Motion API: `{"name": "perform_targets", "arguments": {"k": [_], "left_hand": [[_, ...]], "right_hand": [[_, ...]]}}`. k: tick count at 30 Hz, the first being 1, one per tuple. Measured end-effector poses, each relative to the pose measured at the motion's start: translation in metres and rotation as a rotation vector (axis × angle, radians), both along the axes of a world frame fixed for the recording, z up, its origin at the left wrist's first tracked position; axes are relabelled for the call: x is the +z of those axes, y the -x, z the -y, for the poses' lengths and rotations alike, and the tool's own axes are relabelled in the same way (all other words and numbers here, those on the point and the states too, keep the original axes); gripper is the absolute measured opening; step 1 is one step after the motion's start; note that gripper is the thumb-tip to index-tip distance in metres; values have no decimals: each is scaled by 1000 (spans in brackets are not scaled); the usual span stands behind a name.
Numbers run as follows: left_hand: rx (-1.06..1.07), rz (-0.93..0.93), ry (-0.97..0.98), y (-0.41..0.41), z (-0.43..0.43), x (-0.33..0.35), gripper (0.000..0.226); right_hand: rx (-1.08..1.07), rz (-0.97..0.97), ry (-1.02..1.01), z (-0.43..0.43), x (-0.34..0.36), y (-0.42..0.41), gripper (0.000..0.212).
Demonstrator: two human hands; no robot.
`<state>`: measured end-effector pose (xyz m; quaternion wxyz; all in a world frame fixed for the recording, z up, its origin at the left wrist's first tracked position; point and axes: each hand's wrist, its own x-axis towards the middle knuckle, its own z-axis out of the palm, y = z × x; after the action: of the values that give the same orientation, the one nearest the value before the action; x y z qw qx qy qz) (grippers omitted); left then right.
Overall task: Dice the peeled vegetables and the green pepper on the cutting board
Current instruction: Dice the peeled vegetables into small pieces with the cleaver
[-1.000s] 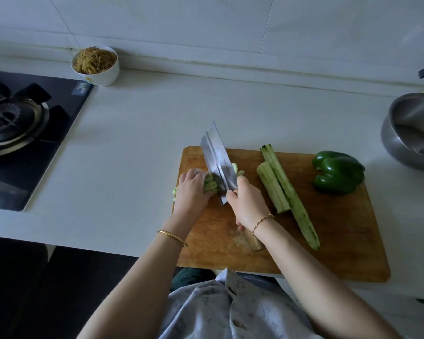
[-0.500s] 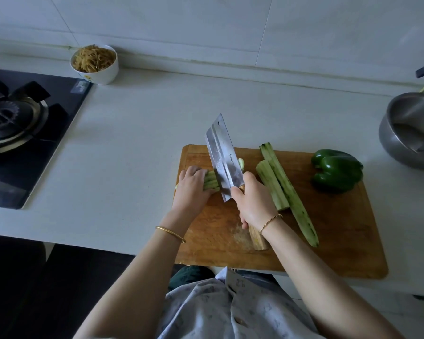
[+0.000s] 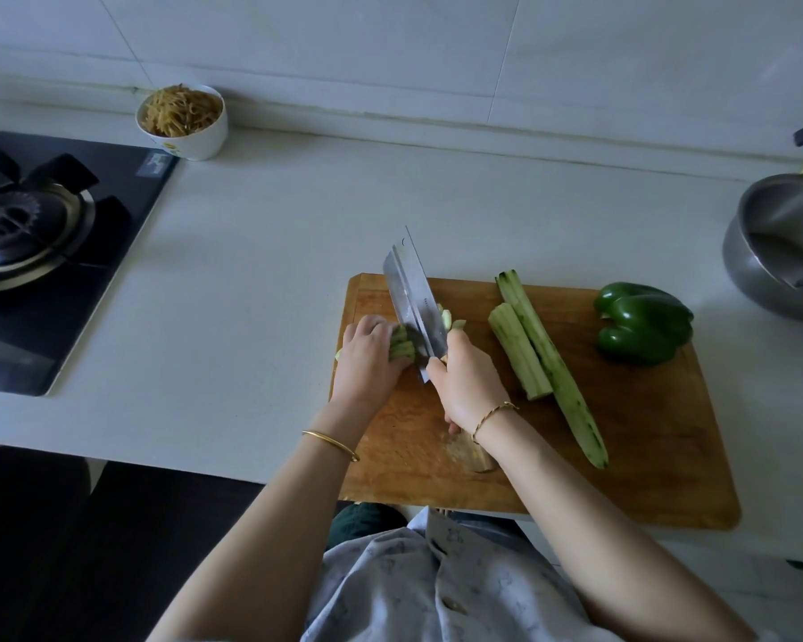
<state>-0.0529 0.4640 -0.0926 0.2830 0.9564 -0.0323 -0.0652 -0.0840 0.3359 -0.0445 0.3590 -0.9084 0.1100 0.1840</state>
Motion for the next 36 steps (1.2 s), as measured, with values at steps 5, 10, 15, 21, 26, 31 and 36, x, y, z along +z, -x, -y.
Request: {"name": "perform_targets", "arguments": {"k": [5, 10, 15, 21, 26, 31, 36], "left_hand": [[-7, -28, 9, -2, -5, 0, 42], [32, -34, 5, -2, -5, -1, 34], [41, -33, 13, -1, -4, 0, 38], [36, -19, 24, 0, -4, 0, 38], [30, -4, 25, 2, -4, 0, 34], [27, -23, 39, 2, -5, 3, 36], [-9, -43, 16, 0, -10, 5, 36]], "right_hand": [[-61, 37, -115, 9, -3, 5, 11], [-52, 57, -136, 12, 4, 7, 12], [-9, 43, -118, 8, 7, 8, 11], [19, 18, -35, 2, 10, 2, 7], [26, 30, 67, -8, 1, 2, 10], [-1, 15, 1, -6, 0, 1, 11], [-31, 48, -68, 0, 0, 5, 11]]}}
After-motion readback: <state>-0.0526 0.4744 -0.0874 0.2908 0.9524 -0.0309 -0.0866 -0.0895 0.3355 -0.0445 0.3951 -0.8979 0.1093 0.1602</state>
